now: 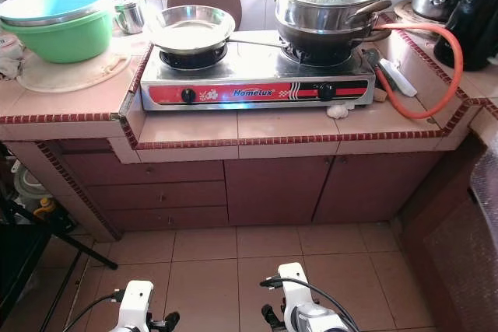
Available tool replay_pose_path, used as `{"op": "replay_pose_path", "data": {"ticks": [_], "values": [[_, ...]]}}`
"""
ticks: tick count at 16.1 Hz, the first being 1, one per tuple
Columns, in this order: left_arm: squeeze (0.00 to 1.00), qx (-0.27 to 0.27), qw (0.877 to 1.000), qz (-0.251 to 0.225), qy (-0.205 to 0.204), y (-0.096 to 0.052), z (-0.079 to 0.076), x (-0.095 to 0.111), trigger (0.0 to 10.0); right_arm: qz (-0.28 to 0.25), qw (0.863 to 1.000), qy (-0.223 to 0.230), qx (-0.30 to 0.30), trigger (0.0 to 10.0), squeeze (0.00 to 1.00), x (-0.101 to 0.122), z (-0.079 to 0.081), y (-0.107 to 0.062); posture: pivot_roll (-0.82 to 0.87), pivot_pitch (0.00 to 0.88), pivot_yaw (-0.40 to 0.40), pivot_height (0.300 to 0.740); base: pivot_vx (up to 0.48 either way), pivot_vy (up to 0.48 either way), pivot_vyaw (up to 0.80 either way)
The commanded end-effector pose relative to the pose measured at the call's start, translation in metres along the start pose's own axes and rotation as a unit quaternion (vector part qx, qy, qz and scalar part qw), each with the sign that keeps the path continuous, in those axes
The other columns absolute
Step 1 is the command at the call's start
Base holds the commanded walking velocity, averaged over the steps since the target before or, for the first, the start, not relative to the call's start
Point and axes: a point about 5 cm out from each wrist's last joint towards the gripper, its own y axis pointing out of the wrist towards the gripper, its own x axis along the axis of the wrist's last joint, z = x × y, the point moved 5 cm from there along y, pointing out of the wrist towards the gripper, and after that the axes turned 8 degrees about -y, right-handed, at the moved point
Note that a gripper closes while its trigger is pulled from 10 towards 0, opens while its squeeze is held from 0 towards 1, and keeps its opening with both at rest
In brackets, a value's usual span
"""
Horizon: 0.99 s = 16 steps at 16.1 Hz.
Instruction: Kitchen organization
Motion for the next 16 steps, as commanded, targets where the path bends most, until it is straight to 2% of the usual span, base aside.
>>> {"op": "replay_pose_path", "data": {"ticks": [1, 13, 16], "values": [[0.0, 0.009, 1.0, 0.012, 0.003, -0.0013, 0.0042, -0.007, 10.0, 0.0, 1.0, -0.003, 0.004, 10.0, 0.0, -0.0001, 0.0021, 0.0003, -0.11, 0.014, 0.044, 0.74, 0.0, 0.0, 0.0], [0.0, 0.008, 1.0, 0.02, 0.022, -0.0016, 0.0048, -0.0094, 10.0, 0.002, 1.0, -0.01, 0.005, 10.0, 0.0, -0.0008, 0.003, 0.0004, -0.12, 0.009, 0.047, 0.74, 0.0, 0.284, 0.0], [0.0, 0.008, 0.999, 0.021, 0.028, -0.0017, 0.0047, -0.0103, 10.0, 0.001, 1.0, -0.011, 0.006, 10.0, 0.0, -0.0009, 0.0034, 0.0005, -0.12, 0.007, 0.048, 0.74, 0.0, 0.0, 0.0]]}}
